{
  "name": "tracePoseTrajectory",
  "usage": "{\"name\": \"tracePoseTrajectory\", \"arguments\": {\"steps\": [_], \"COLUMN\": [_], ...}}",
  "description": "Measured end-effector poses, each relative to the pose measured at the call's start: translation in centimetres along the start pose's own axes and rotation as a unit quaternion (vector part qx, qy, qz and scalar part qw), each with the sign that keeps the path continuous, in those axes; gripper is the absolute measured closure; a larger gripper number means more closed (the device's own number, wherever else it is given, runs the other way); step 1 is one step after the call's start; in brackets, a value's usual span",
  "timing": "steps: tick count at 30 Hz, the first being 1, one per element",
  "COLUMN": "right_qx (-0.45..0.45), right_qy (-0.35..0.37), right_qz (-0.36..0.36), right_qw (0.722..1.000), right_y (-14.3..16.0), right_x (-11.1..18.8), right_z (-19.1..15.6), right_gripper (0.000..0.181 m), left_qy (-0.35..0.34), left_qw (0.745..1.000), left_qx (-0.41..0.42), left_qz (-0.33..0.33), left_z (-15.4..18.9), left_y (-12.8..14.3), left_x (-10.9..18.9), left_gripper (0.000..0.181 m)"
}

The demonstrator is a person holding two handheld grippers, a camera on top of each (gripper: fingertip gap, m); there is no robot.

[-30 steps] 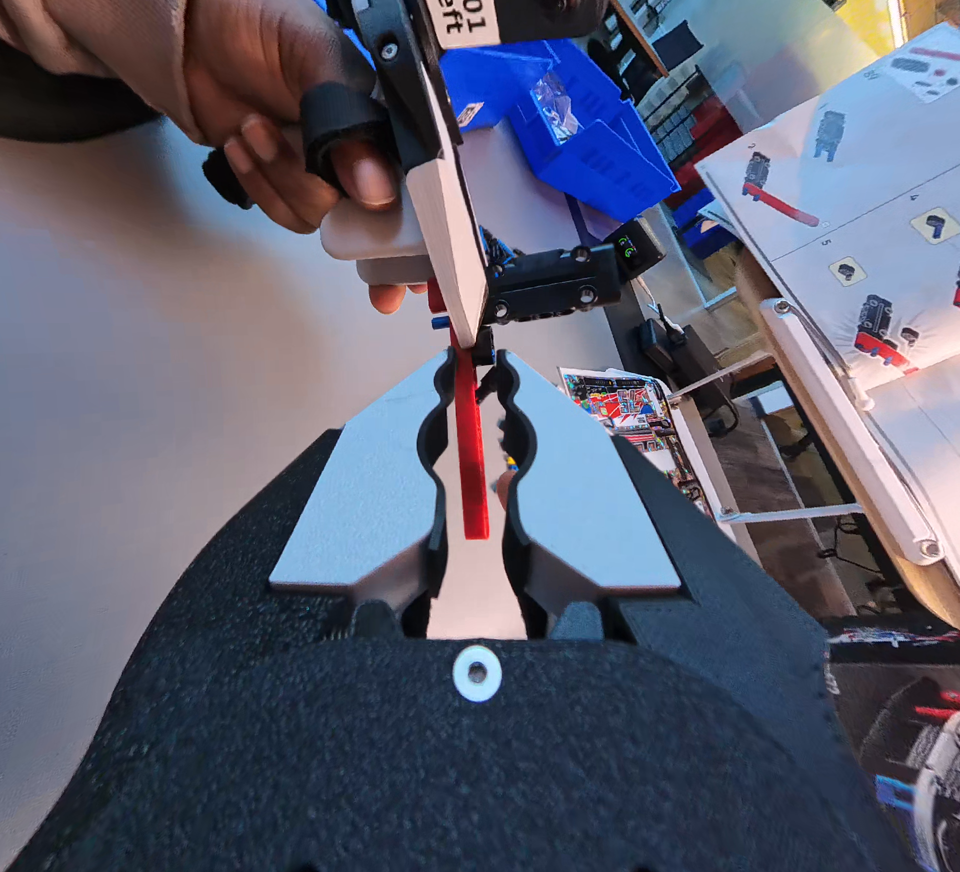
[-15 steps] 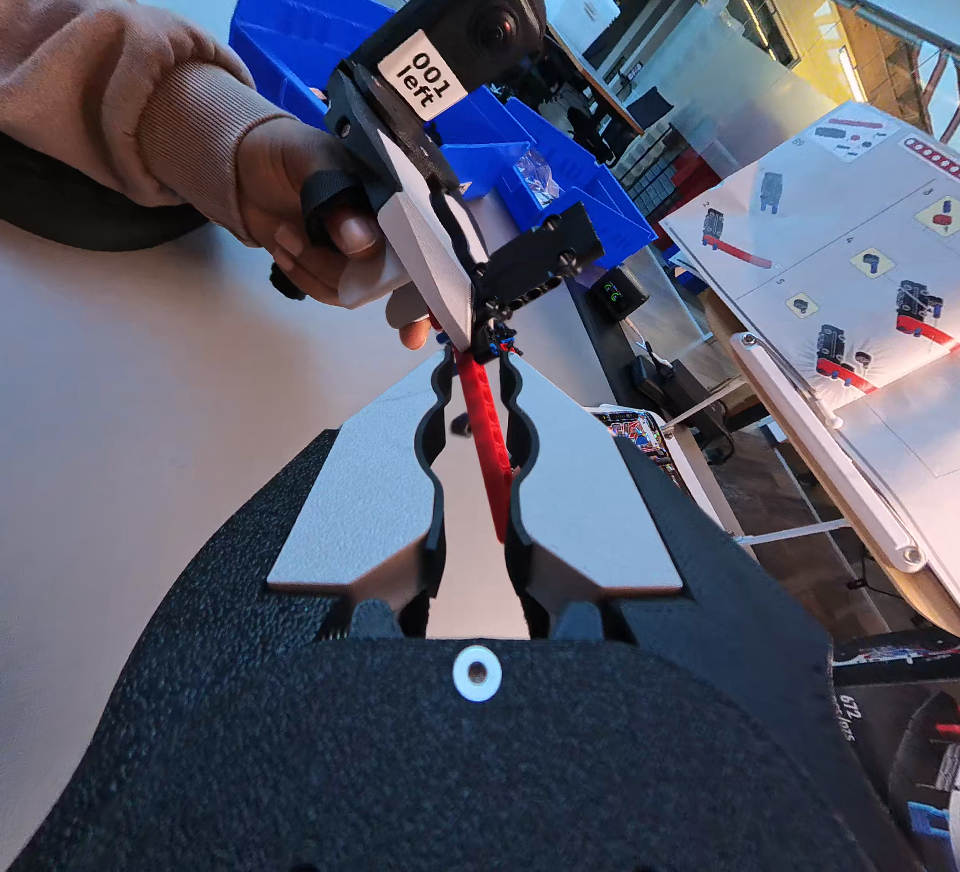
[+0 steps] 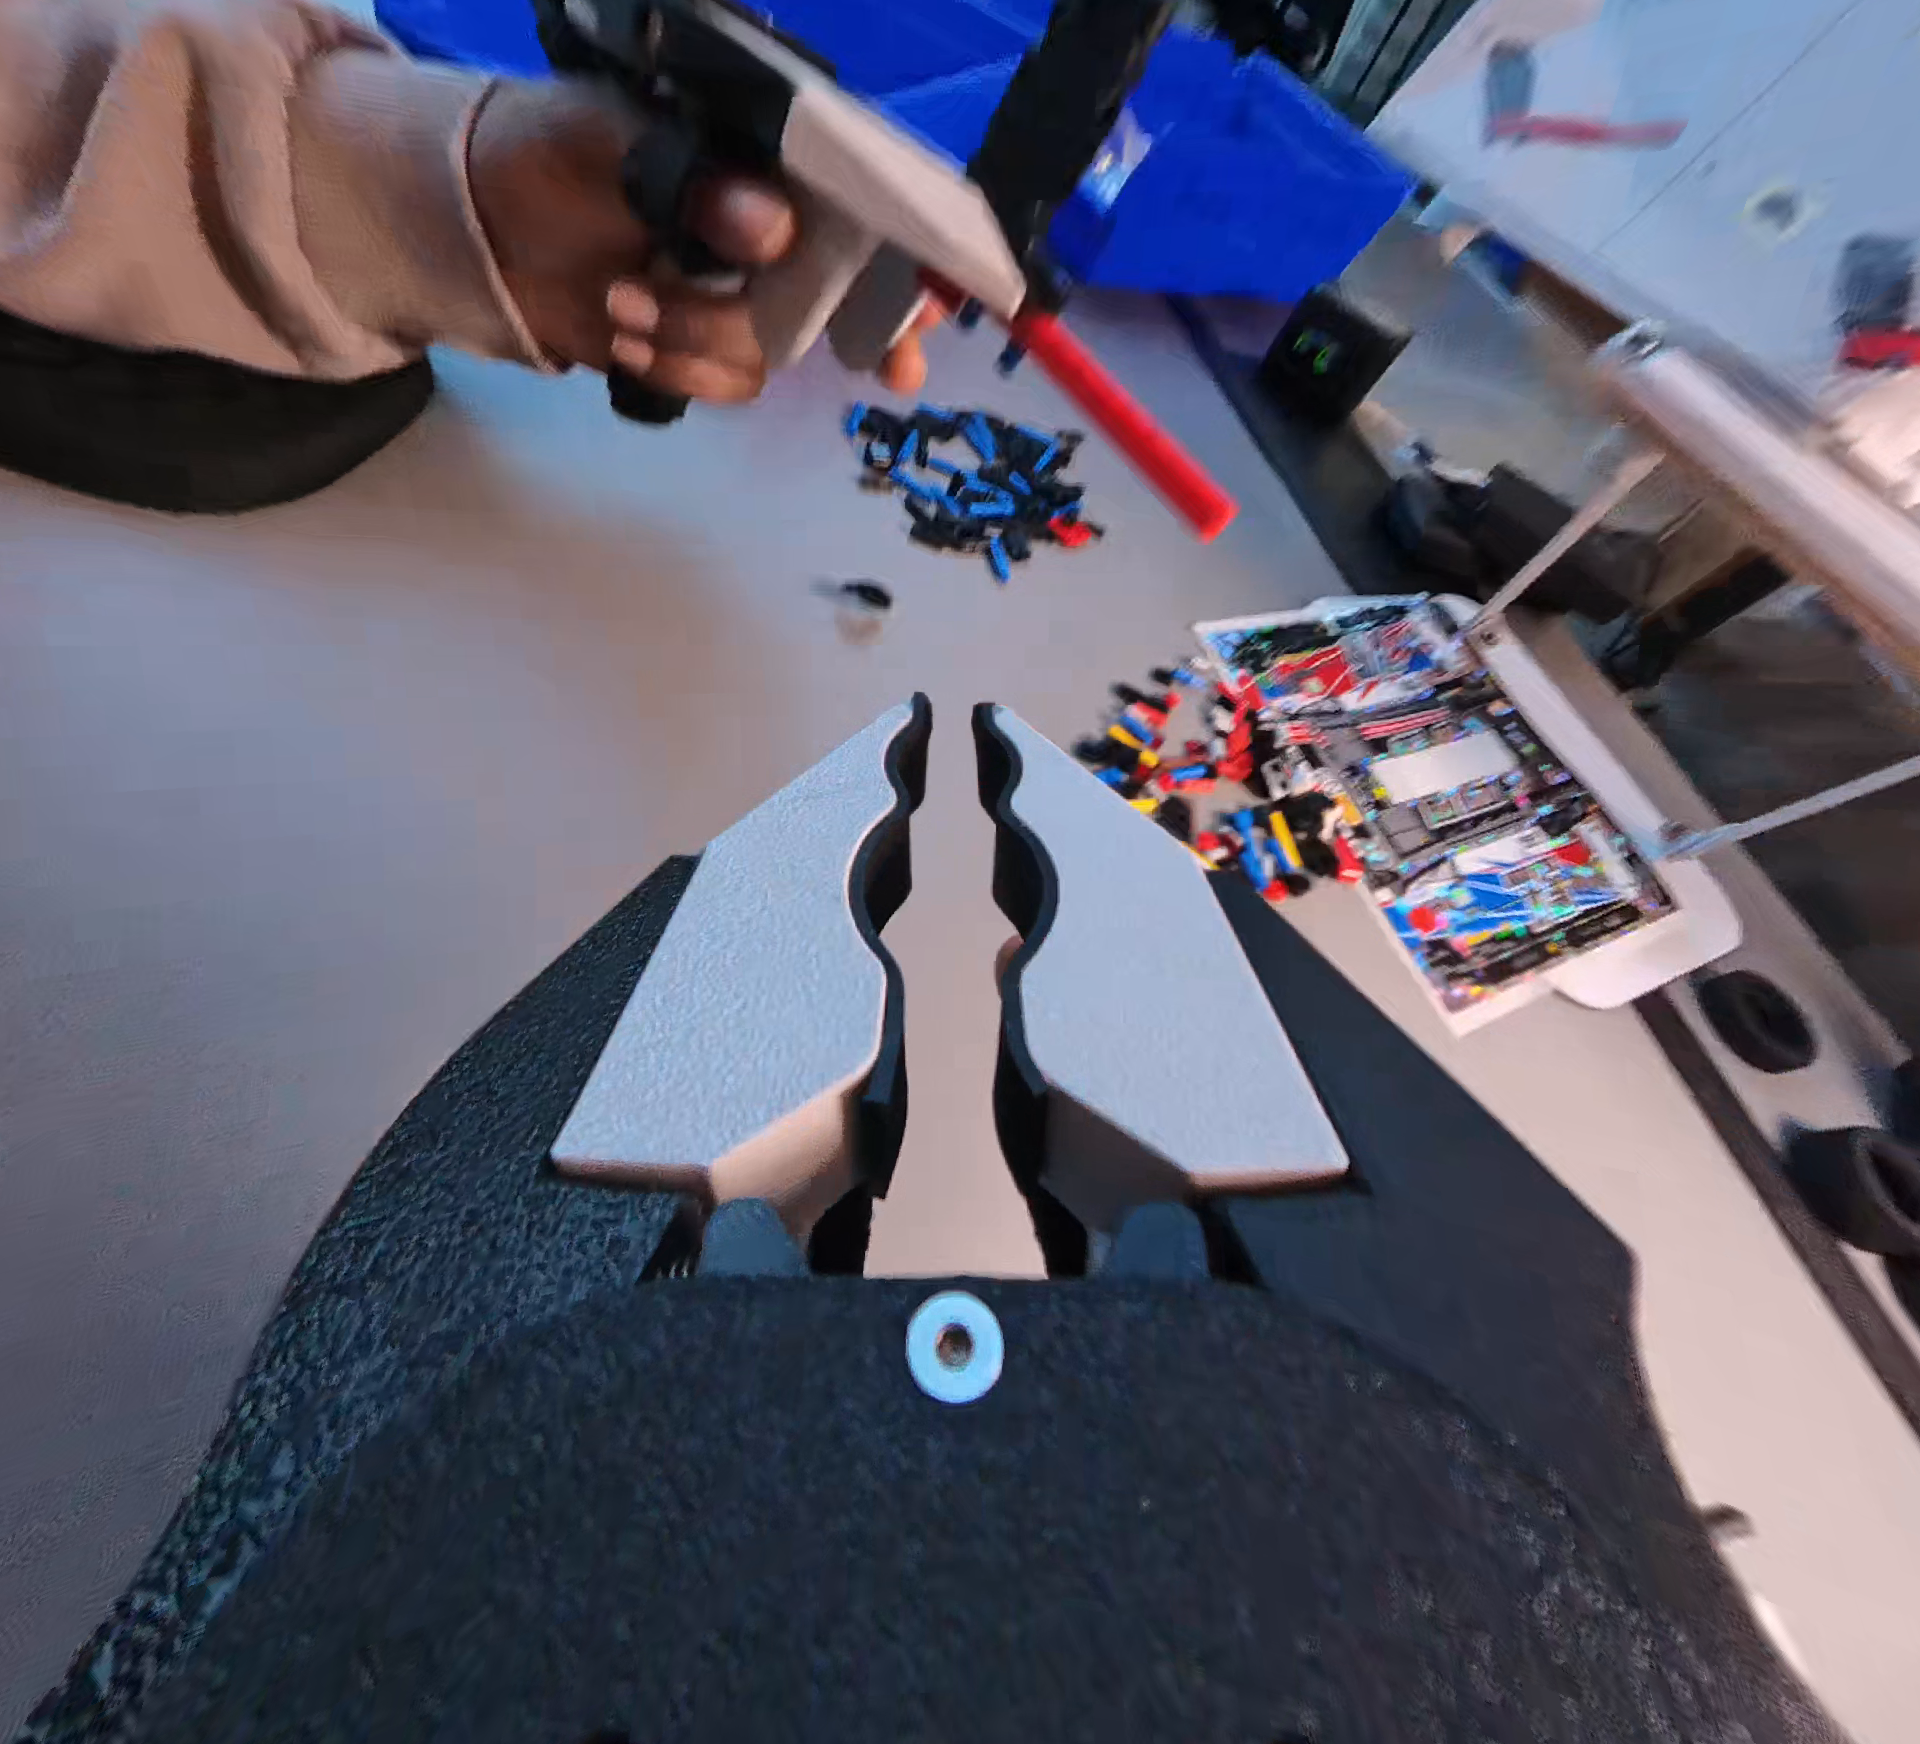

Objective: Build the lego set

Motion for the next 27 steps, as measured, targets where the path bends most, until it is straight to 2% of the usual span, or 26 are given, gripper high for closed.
{"name": "tracePoseTrajectory", "arguments": {"steps": [2,6,11,16,18,22,25,27], "right_qx": [-0.015,-0.017,0.002,0.021,0.048,0.033,0.006,-0.033], "right_qy": [-0.033,-0.075,-0.111,-0.163,-0.178,-0.192,-0.211,-0.241], "right_qz": [-0.058,-0.127,-0.152,-0.179,-0.197,-0.224,-0.244,-0.252], "right_qw": [0.998,0.989,0.982,0.970,0.963,0.955,0.947,0.937], "right_y": [1.9,3.9,3.8,3.5,3.7,3.8,3.8,3.6], "right_x": [-2.0,-7.6,-14.6,-18.8,-19.6,-19.5,-17.5,-15.0], "right_z": [-0.8,-1.8,-1.4,-1.8,-2.0,-1.7,-2.2,-3.0], "right_gripper": [0.174,0.170,0.164,0.159,0.160,0.171,0.172,0.172], "left_qy": [-0.028,-0.061,-0.077,-0.092,-0.097,-0.095,-0.066,-0.031], "left_qw": [0.999,0.997,0.995,0.993,0.993,0.993,0.995,0.996], "left_qx": [-0.006,-0.012,-0.022,-0.023,-0.022,-0.018,-0.023,-0.034], "left_qz": [0.022,0.039,0.056,0.067,0.069,0.070,0.076,0.081], "left_z": [-1.2,-2.7,-3.4,-4.0,-4.2,-4.3,-3.7,-2.7], "left_y": [-0.9,-1.9,-2.6,-3.1,-3.2,-3.3,-3.4,-3.5], "left_x": [0.9,2.1,2.9,3.6,3.8,3.9,3.7,3.3], "left_gripper": [0.177,0.176,0.176,0.176,0.176,0.176,0.176,0.176]}}
Point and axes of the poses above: each gripper's, where its closed fingertips meet, x back along the fingers, y out of its underside, z = x × y across the jaws, the point moved 7 cm from there along x, back along the fingers, and after that the axes turned 10 degrees about z, right-handed, at the moved point
